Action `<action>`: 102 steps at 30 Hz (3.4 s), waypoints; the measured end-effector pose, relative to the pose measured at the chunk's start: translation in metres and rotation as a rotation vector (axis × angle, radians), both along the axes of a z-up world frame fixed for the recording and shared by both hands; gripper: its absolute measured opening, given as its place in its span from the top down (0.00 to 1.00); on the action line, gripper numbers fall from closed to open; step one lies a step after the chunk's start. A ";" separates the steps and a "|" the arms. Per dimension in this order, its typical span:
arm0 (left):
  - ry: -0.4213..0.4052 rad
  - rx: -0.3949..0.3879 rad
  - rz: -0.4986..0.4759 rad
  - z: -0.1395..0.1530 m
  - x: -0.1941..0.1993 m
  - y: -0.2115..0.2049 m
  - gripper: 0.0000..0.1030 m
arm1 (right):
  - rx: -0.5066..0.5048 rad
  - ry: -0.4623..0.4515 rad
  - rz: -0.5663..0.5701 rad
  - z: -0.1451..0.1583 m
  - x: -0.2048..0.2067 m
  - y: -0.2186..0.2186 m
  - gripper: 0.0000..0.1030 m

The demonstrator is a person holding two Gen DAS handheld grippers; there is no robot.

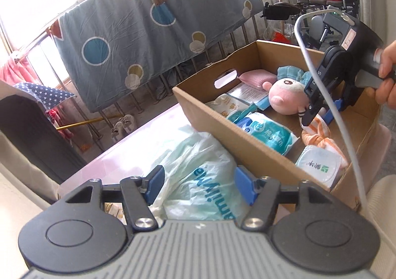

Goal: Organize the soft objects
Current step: 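Move the right gripper to the gold packet while the left gripper approaches the green scrunchie, then grasp the gold packet with the right gripper while the left gripper grasps the green scrunchie, then carry the gold packet into the box and open the right gripper while the left gripper lifts the scrunchie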

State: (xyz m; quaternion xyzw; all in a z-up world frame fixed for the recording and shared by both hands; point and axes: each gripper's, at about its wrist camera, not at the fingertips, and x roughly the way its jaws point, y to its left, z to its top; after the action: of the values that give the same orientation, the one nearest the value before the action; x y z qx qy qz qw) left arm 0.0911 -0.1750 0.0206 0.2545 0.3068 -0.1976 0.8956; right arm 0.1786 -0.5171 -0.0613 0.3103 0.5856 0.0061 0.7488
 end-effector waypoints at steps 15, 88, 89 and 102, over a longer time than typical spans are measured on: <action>0.045 -0.037 0.260 -0.014 -0.029 0.117 0.38 | -0.038 -0.200 -0.062 0.034 -0.012 0.013 0.48; -0.035 -0.061 0.529 -0.041 -0.038 0.245 0.90 | -0.062 -0.565 0.555 0.109 0.094 0.321 0.50; -0.040 -0.066 0.525 -0.038 -0.042 0.244 0.90 | -0.058 -0.568 0.528 0.112 0.084 0.307 0.50; -0.077 -0.130 0.426 -0.008 -0.059 0.202 0.90 | -0.093 -0.570 0.249 0.139 -0.037 0.135 0.50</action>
State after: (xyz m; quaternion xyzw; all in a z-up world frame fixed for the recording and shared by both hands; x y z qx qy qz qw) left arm 0.0319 0.0274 0.0129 0.1328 0.3057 -0.0133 0.9427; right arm 0.1416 -0.3824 0.0773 0.1874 0.3852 0.1580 0.8897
